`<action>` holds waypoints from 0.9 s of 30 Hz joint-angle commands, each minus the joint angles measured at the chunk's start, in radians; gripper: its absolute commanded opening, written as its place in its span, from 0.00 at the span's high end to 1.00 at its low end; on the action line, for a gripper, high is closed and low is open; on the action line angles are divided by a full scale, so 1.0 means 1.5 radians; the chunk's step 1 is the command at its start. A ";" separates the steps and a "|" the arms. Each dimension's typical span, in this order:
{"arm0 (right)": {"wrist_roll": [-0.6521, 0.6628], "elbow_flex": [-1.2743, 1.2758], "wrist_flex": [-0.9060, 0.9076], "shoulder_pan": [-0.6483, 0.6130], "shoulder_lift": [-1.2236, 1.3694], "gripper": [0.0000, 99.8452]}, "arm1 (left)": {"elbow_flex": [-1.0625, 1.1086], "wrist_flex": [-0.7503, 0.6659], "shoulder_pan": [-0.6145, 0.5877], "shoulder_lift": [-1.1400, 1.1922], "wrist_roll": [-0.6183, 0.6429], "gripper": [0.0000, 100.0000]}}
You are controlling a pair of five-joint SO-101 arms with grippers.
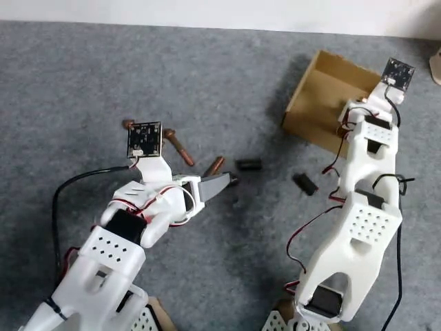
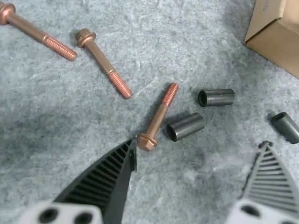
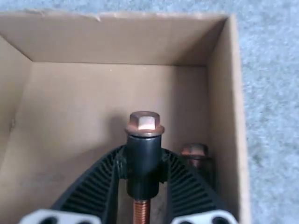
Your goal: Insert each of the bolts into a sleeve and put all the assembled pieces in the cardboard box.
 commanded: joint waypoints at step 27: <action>-0.048 -0.106 0.144 -0.030 -0.023 0.87 | -0.007 0.000 -0.007 -0.011 0.003 0.63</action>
